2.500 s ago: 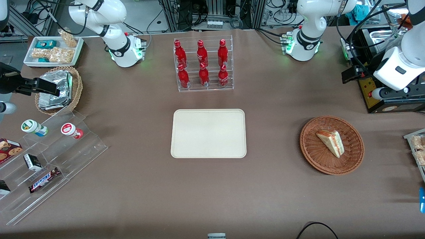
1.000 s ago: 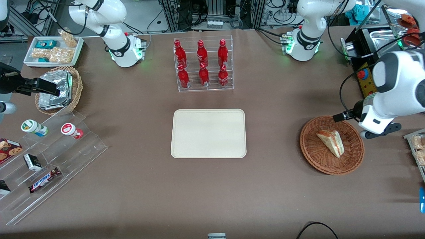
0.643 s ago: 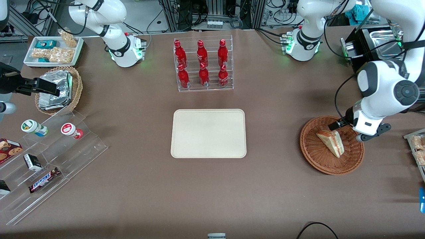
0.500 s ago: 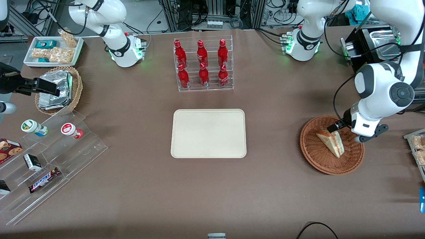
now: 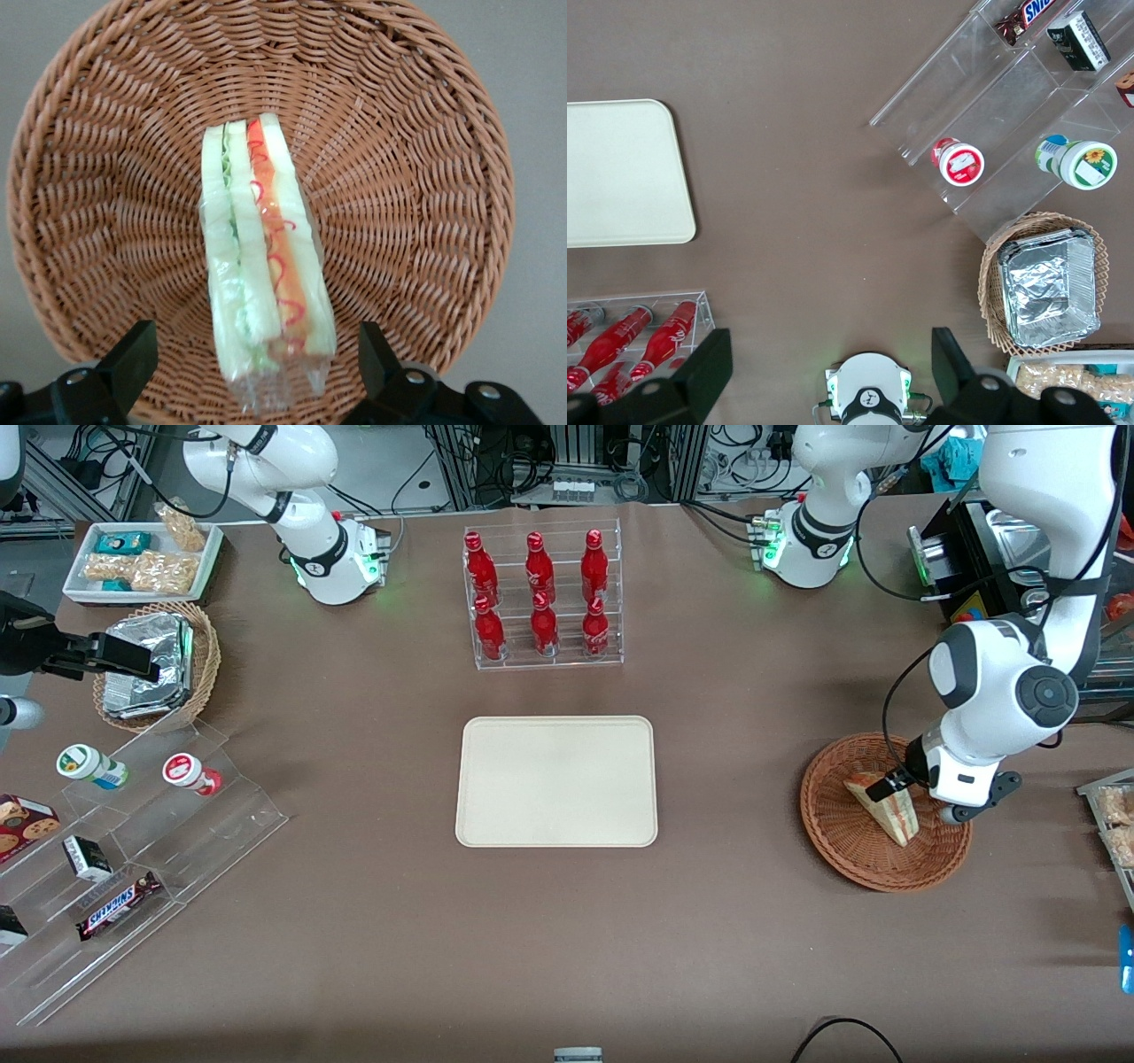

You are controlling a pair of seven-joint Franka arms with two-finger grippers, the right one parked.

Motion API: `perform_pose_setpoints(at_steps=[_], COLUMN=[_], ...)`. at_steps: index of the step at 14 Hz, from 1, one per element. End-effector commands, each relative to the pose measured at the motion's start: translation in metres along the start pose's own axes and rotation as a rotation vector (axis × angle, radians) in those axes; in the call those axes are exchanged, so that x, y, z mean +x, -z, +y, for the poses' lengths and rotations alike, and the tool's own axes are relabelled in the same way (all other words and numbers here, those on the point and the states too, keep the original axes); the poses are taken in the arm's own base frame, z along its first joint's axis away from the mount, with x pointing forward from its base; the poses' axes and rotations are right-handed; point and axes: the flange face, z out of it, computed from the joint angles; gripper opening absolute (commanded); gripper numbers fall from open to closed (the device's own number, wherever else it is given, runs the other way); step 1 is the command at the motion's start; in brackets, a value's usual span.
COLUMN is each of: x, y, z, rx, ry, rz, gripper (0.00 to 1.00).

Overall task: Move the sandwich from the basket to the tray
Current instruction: 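Lower the open left gripper over the sandwich in the basket, then close the left gripper on the sandwich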

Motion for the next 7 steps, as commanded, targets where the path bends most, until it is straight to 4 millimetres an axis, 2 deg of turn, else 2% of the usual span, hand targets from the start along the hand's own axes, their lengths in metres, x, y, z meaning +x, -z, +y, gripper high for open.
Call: perform_pose_setpoints(at_steps=[1, 3, 4, 5, 6, 7], x=[0.004, 0.005, 0.007, 0.009, 0.009, 0.008], y=[-0.018, -0.03, -0.033, -0.033, -0.032, -0.031], z=[0.001, 0.0, -0.005, -0.009, -0.009, -0.008], rx=[-0.006, -0.01, -0.005, -0.002, -0.001, 0.0], ry=[0.021, 0.024, 0.034, 0.042, 0.037, 0.036], rz=[0.008, 0.01, 0.007, 0.007, 0.007, 0.006], gripper=[1.0, 1.0, 0.84, 0.59, 0.41, 0.28])
